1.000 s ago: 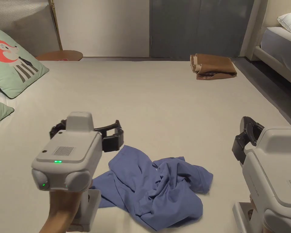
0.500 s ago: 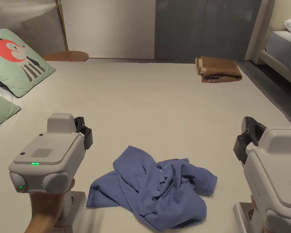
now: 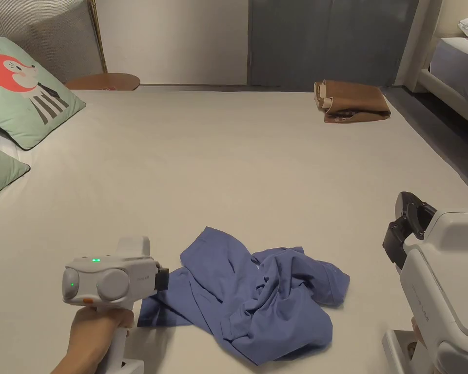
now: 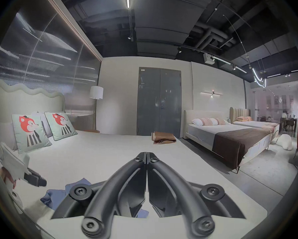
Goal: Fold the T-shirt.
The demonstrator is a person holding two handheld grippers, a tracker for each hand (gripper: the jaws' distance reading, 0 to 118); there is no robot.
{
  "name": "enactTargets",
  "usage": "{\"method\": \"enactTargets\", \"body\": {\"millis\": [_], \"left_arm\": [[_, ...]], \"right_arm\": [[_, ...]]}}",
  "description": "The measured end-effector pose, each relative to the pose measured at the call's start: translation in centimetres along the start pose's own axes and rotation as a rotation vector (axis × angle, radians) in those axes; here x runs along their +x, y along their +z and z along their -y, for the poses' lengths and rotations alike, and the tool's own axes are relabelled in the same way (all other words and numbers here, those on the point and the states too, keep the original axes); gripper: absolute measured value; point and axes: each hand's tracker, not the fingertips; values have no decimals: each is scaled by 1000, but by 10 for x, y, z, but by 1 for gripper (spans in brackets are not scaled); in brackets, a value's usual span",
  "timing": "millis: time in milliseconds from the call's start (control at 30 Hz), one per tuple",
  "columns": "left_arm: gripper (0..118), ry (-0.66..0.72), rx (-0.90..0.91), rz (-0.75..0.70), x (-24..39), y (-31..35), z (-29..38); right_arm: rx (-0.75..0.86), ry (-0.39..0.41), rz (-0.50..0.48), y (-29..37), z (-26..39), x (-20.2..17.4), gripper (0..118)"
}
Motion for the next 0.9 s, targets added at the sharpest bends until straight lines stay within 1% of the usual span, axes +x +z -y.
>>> {"method": "enactTargets", "body": {"millis": [133, 167, 233, 267, 300, 400, 433, 467, 500, 533, 567, 600, 633, 700, 733, 800, 833, 867, 900], "left_arm": [[1, 78, -62, -13, -5, -18, 15], [17, 87, -67, -27, -5, -21, 17], [76, 96, -103, -25, -7, -27, 20], [102, 100, -123, -27, -7, -30, 20], [106, 101, -118, -28, -6, -31, 21], [102, 88, -107, -32, -1, -34, 23], [93, 78, -114, -41, 1, -36, 23], [62, 72, -114, -36, 1, -38, 25], [38, 60, -118, -34, 3, -40, 26], [30, 48, -128, -48, 6, -44, 27], [28, 46, -129, -47, 8, -46, 29], [19, 39, -118, -52, 11, -44, 31], [4, 26, -109, -52, 13, -42, 30], [4, 21, -104, -12, 17, -40, 29], [4, -13, -103, -50, 19, -40, 29], [4, -86, -63, -49, 22, -33, 29], [4, -91, -50, -43, 24, -27, 29], [4, -92, -47, -36, 25, -22, 28], [4, -94, -26, -19, 25, -16, 27]], "right_arm": [[-20, 3, 1, -2, 5, 1, 1], [-24, 4, 1, -3, 7, 1, 1], [-37, 3, -2, -5, 10, 1, 1], [-41, 2, -4, -6, 11, 0, 1], [-46, 3, -6, -7, 12, -1, 1], [-54, 7, -11, -8, 14, -3, 1], [-57, 7, -13, -8, 14, -4, 1], [-61, 6, -15, -9, 15, -4, 1], [-62, 6, -17, -9, 15, -5, 1], [-63, 6, -18, -9, 16, -5, 1], [-64, 7, -18, -10, 16, -6, 1], [-67, 8, -20, -11, 16, -6, 1], [-69, 8, -21, -11, 17, -6, 1], [-74, 9, -23, -13, 18, -5, 1], [-79, 10, -24, -13, 19, -5, 1], [-89, 13, -24, -16, 21, -6, 1], [-101, 12, -23, -17, 21, -6, 1], [-121, 6, -24, -21, 22, -5, 1], [-185, -11, -27, -31, 27, -4, 1]]}}
